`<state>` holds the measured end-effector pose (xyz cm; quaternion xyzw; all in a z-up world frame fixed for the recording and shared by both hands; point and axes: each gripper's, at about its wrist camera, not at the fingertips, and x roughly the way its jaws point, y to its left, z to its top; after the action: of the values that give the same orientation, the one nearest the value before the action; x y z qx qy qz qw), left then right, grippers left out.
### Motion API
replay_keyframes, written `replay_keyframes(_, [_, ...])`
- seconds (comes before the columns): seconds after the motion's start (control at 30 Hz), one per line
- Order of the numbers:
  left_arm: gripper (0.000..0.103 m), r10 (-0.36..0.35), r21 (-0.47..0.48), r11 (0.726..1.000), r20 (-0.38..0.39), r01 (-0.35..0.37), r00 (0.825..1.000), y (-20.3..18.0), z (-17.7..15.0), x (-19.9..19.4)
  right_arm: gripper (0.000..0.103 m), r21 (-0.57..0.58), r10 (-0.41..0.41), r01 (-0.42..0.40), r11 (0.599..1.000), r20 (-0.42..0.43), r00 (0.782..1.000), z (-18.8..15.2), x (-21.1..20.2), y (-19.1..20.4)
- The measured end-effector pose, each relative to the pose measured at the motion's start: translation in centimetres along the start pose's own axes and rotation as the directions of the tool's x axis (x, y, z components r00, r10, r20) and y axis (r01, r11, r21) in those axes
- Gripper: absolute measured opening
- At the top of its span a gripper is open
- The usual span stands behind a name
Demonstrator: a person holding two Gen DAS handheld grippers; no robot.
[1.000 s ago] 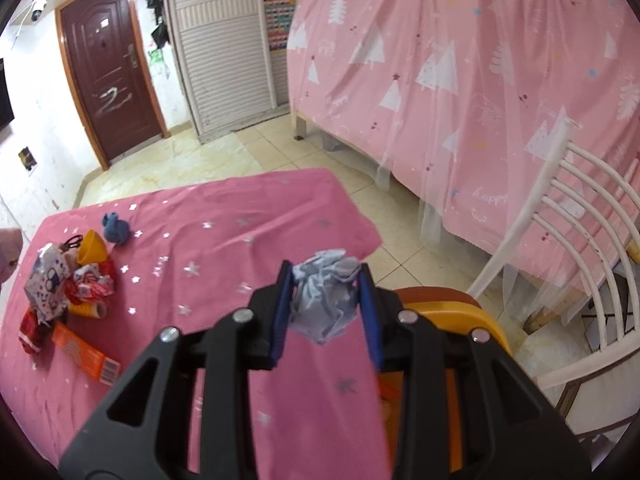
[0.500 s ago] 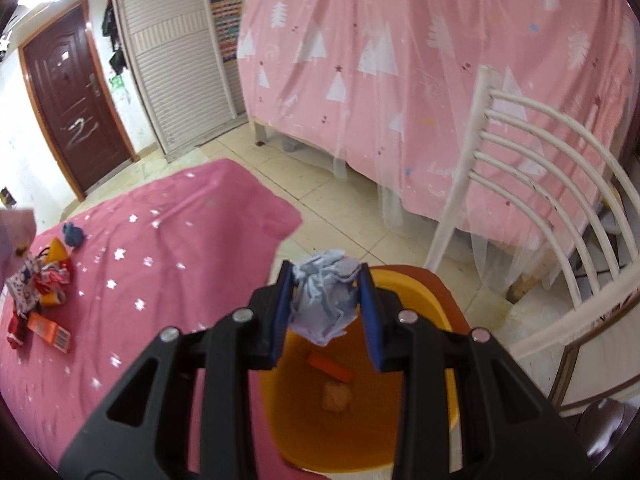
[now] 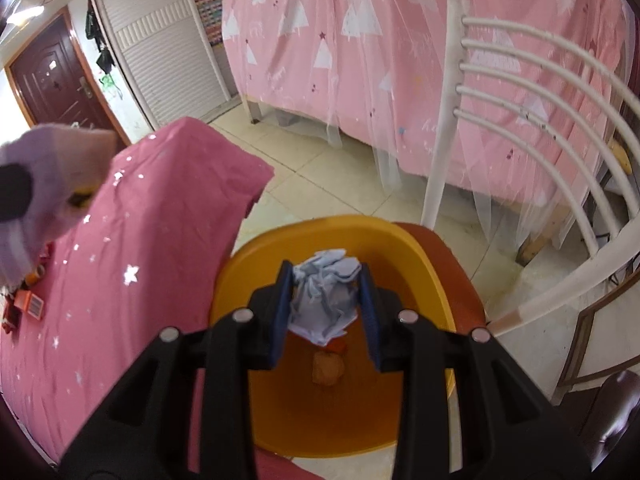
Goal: Collect trash
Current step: 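Carry the tissue and sock to the yellow bin and release both, then grasp the red striped knit hat with the left tool while the right tool grasps an orange box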
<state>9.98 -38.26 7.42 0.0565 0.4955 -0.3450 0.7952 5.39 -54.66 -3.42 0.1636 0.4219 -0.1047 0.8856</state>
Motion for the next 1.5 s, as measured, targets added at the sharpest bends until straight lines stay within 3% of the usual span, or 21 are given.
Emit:
replay_keyframes(0.2, [0.012, -0.011, 0.026, 1.0, -0.044, 0.012, 0.999, -2.4, 0.6, 3.3, 0.031, 0.038, 0.003, -0.002, 0.999, -0.018, 1.0, -0.1, 0.9, -1.2])
replay_keyframes(0.27, [0.023, -0.004, 0.04, 0.999, -0.058, 0.007, 0.998, -2.8, 0.6, 4.0, 0.032, 0.05, 0.007, -0.005, 0.999, -0.025, 1.0, -0.2, 1.2, -1.7])
replay_keyframes(0.33, [0.053, 0.001, 0.049, 0.999, -0.06, 0.002, 0.998, -3.2, 0.6, 4.2, 0.038, 0.063, 0.011, -0.009, 0.998, -0.028, 1.0, -0.1, 1.3, -2.1])
replay_keyframes(0.4, [0.064, -0.002, 0.045, 0.999, -0.051, 0.004, 0.999, -3.3, 0.4, 4.1, 0.041, 0.066, 0.007, -0.005, 0.998, -0.031, 1.0, -0.2, 1.5, -2.3])
replay_keyframes(0.9, [0.066, -0.013, 0.002, 1.0, -0.036, 0.013, 0.999, -0.8, 0.0, 2.1, 0.046, 0.045, 0.005, -0.005, 0.999, 0.008, 1.0, 0.2, -0.3, -1.3])
replay_keyframes(1.03, [0.066, -0.019, -0.014, 1.0, -0.001, 0.019, 1.0, 0.7, -0.3, -0.2, 0.055, 0.038, 0.012, -0.013, 0.999, 0.032, 0.999, 0.6, -1.5, -0.1])
replay_keyframes(1.17, [0.069, -0.023, -0.029, 0.999, 0.046, 0.025, 0.999, 2.3, -0.8, -3.3, 0.056, 0.012, 0.016, -0.017, 1.0, 0.048, 0.999, 0.8, -2.3, 1.7])
replay_keyframes(1.5, [0.075, 0.048, -0.064, 0.997, 0.137, -0.039, 0.989, 7.1, -2.5, -10.5, 0.064, -0.077, 0.08, -0.074, 0.994, 0.086, 0.993, 1.8, -4.1, 8.2])
